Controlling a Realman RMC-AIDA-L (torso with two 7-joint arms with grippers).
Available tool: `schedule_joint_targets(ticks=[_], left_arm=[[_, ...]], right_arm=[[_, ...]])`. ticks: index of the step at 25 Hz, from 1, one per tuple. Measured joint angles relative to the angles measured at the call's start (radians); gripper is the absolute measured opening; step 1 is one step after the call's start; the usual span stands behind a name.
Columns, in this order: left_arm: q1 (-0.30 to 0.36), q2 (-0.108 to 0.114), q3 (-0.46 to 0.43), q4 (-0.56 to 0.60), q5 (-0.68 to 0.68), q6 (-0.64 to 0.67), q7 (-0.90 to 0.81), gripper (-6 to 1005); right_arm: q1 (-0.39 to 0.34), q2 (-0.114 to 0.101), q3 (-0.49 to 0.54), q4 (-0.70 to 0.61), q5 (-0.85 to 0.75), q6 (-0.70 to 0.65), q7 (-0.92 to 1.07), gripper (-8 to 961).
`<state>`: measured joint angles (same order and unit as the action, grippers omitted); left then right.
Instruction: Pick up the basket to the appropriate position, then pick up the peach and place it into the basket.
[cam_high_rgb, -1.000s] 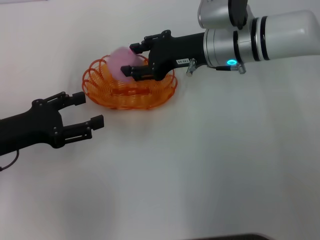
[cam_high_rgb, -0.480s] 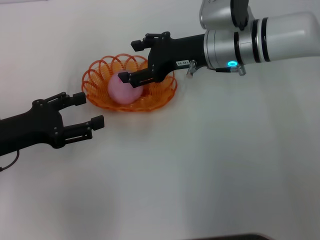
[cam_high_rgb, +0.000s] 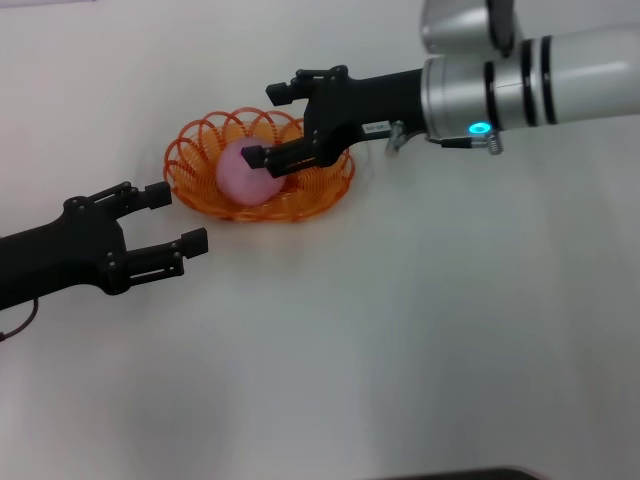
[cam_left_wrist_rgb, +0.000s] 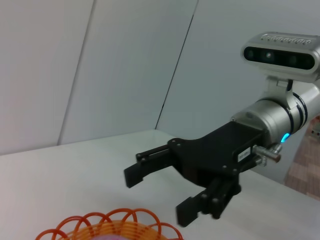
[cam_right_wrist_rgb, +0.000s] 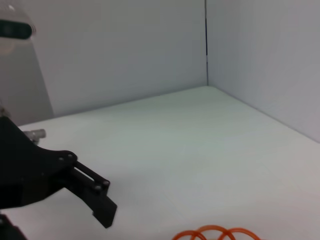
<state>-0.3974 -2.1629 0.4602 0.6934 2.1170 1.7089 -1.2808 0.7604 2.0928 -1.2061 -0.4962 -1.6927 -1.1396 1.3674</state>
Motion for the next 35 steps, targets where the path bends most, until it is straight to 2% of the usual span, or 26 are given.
schedule_joint_targets(ticks=[2, 10, 15, 19, 26, 31, 35], left_arm=[[0.0, 0.0, 0.0, 0.0, 0.0, 0.001, 0.0, 862], [0.003, 0.0, -0.006, 0.0, 0.0, 0.004, -0.004, 862], [0.005, 0.001, -0.008, 0.0, -0.001, 0.006, -0.008, 861], [0.006, 0.002, -0.009, 0.0, -0.001, 0.009, -0.009, 861], [0.003, 0.003, -0.009, 0.006, -0.002, 0.01, -0.021, 862], [0.003, 0.003, -0.01, 0.007, -0.002, 0.004, -0.022, 861], [0.001, 0.003, -0.013, 0.008, -0.002, -0.001, -0.021, 861]], right_arm=[[-0.042, -0.005, -0.003, -0.066, -0.007, -0.033, 0.037, 956], [-0.29, -0.008, 0.005, -0.431, -0.106, -0.163, 0.207, 951], [-0.387, -0.008, 0.067, -0.529, -0.167, -0.25, 0.245, 950], [-0.413, -0.008, 0.142, -0.532, -0.186, -0.309, 0.237, 950], [-0.418, -0.008, 0.183, -0.532, -0.206, -0.334, 0.23, 950], [-0.436, -0.005, 0.258, -0.521, -0.183, -0.381, 0.186, 950], [-0.453, -0.004, 0.338, -0.445, -0.145, -0.441, 0.093, 950]])
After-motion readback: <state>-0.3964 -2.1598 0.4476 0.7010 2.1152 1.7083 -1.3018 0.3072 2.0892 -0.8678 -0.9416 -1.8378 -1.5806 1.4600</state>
